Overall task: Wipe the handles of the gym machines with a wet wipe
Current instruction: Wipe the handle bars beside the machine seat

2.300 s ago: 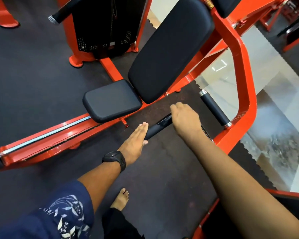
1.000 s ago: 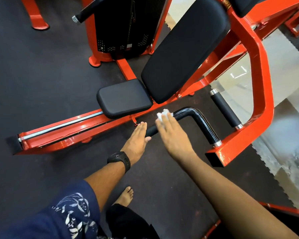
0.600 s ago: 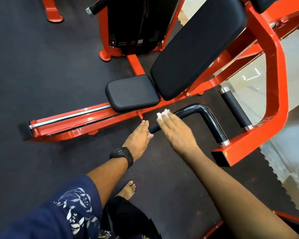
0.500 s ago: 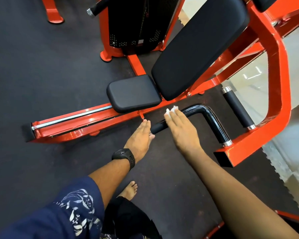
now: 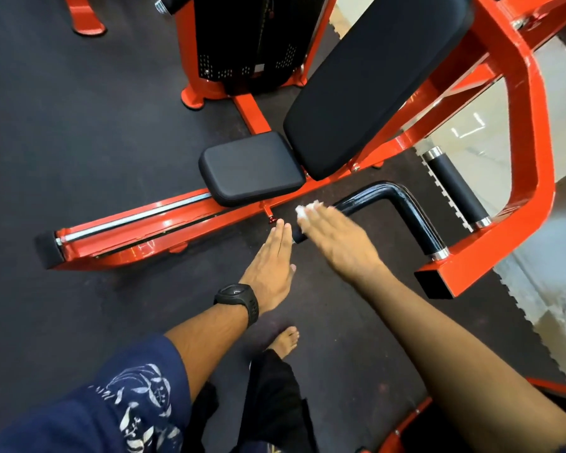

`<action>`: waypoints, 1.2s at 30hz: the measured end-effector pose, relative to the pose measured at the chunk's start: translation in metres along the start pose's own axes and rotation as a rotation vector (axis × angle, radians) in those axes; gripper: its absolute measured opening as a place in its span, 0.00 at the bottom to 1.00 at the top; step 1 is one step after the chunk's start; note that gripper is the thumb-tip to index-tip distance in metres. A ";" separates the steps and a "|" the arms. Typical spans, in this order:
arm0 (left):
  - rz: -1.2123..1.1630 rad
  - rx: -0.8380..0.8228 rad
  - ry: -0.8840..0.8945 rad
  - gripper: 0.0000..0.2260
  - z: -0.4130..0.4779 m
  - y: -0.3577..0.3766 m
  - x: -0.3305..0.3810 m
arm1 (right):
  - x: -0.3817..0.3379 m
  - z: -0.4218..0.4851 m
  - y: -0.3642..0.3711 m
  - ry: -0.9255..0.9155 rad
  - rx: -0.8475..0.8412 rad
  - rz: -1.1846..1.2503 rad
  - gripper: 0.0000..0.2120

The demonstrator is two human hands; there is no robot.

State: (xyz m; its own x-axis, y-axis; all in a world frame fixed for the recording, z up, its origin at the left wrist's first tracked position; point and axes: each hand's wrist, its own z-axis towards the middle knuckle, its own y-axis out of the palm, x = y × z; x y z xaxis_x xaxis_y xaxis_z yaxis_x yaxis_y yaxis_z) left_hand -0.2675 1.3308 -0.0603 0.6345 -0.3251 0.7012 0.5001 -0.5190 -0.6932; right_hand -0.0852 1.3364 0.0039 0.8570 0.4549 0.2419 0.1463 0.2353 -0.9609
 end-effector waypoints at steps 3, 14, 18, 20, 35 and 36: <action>0.000 -0.008 -0.010 0.36 -0.001 -0.001 0.001 | -0.004 0.006 -0.001 0.093 -0.001 -0.080 0.19; 0.089 -0.126 -0.045 0.42 -0.001 -0.012 0.003 | -0.062 -0.008 0.012 0.749 0.254 0.407 0.10; 0.126 -0.179 -0.028 0.42 0.000 -0.021 0.000 | -0.093 0.029 0.006 1.366 0.570 0.715 0.05; 0.135 -0.202 -0.019 0.42 0.001 -0.025 -0.001 | -0.089 0.039 0.009 1.589 0.729 0.838 0.07; 0.130 -0.197 -0.050 0.43 -0.001 -0.025 0.004 | -0.085 0.033 -0.004 1.685 0.547 1.018 0.14; 0.124 -0.198 -0.050 0.43 -0.001 -0.025 0.004 | -0.079 0.035 -0.002 1.726 0.636 1.103 0.13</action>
State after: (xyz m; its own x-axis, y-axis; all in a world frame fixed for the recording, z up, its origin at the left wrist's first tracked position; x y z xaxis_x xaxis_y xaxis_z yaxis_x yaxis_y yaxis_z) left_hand -0.2781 1.3415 -0.0394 0.7146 -0.3590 0.6004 0.2941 -0.6245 -0.7235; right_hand -0.1709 1.3303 -0.0084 -0.0145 -0.3758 -0.9266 -0.4263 0.8405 -0.3342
